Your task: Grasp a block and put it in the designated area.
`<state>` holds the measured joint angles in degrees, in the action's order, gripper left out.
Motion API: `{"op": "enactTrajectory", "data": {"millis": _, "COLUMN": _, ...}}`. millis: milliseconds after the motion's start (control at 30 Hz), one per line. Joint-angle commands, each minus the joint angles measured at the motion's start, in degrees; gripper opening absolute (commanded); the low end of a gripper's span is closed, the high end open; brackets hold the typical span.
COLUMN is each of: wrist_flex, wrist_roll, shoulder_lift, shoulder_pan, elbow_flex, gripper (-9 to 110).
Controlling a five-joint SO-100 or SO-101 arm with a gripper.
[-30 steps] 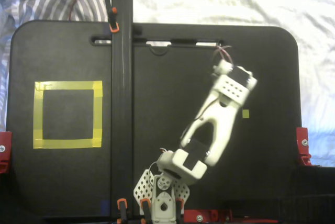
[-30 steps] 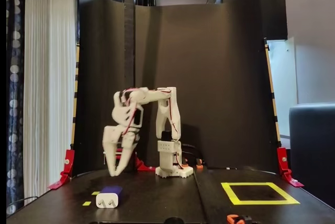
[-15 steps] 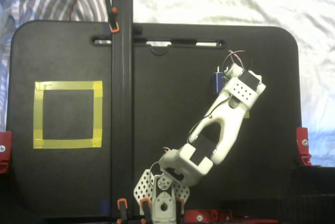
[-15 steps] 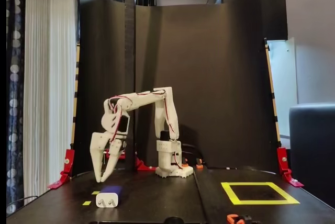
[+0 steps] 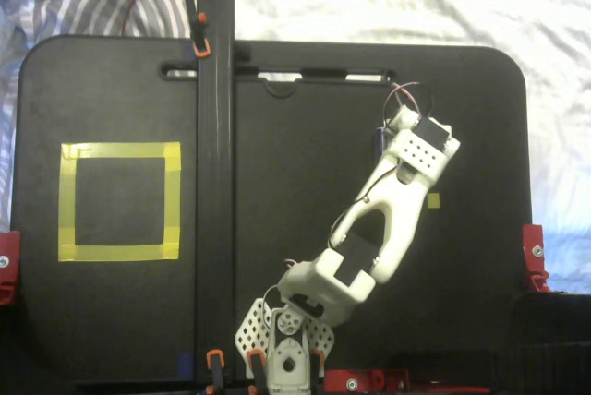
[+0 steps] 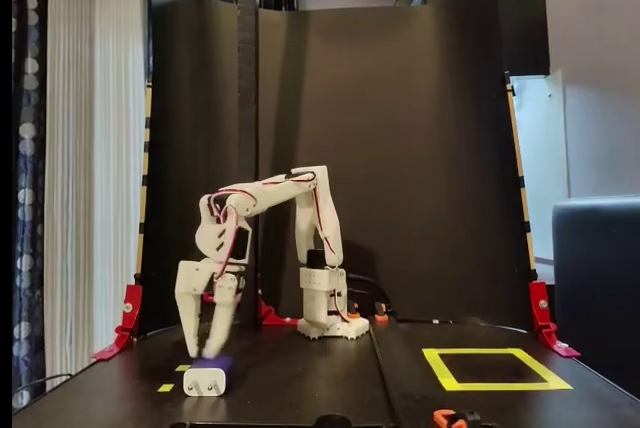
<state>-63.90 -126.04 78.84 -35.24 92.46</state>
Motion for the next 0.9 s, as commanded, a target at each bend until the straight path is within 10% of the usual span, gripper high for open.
{"op": "enactTrajectory", "data": {"millis": 0, "wrist_flex": -0.3, "wrist_roll": -0.2, "shoulder_lift": 0.8, "shoulder_pan": 0.0, "elbow_flex": -3.0, "gripper": 33}}
{"op": "enactTrajectory", "data": {"millis": 867, "wrist_flex": 2.3, "wrist_roll": 0.0, "shoulder_lift": -5.5, "shoulder_pan": -1.1, "elbow_flex": -4.5, "gripper": 34}}
